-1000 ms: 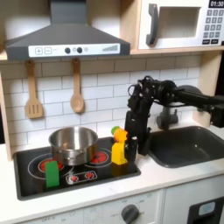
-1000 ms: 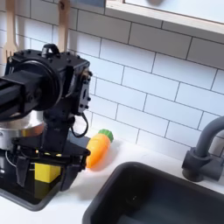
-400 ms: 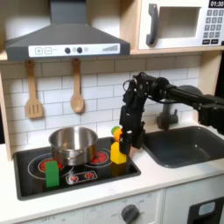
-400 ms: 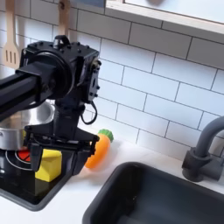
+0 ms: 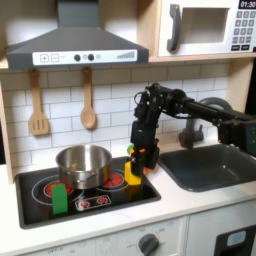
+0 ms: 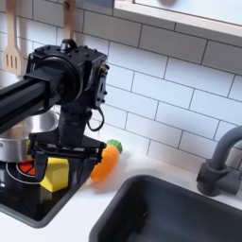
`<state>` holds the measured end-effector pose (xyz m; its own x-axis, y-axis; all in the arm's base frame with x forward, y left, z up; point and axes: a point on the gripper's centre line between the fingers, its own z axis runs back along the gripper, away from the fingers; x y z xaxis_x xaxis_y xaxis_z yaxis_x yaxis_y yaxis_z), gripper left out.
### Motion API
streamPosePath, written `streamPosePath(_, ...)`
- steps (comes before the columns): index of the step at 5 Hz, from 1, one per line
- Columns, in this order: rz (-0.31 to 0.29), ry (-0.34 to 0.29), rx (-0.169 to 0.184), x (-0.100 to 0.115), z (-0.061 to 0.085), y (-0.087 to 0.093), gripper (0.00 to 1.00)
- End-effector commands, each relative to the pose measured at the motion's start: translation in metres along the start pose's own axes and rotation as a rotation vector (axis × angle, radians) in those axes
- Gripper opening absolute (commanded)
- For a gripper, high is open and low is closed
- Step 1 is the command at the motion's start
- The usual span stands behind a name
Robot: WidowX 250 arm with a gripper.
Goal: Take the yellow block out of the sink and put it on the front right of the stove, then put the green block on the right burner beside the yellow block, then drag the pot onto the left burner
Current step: 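Take the yellow block out of the sink and put it on the front right of the stove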
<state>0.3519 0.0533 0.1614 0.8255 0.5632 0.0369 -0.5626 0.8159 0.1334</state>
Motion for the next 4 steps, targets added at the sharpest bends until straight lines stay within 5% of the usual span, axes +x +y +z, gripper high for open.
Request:
streamPosePath(1,-0.004,0.01,-0.007,-0.009,0.01,0.001,1.0)
streamPosePath(4,0.041,0.012,-0.004,0.002,0.007,0.006,1.0)
